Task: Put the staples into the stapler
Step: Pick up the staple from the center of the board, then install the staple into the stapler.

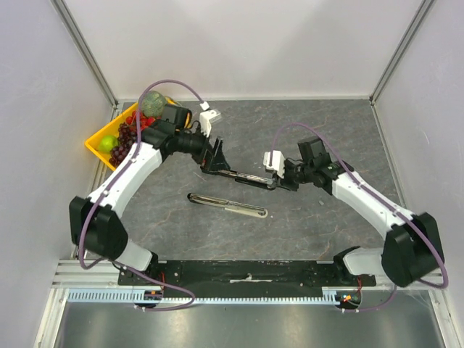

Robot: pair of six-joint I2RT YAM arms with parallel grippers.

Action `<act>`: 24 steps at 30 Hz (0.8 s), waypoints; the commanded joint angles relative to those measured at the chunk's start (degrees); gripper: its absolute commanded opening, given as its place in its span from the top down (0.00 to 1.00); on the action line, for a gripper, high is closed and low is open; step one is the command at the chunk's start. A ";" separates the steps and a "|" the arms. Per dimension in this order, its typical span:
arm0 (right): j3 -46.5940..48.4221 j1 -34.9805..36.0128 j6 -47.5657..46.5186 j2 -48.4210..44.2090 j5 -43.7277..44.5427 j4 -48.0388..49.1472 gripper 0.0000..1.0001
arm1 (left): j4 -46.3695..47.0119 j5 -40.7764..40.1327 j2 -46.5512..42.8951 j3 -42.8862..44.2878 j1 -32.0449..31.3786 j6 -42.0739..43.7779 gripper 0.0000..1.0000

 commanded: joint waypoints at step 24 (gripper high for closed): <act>13.73 0.58 13.76 22.70 11.42 2.20 0.76 | 3.12 -11.55 -8.13 -8.97 8.16 4.16 0.00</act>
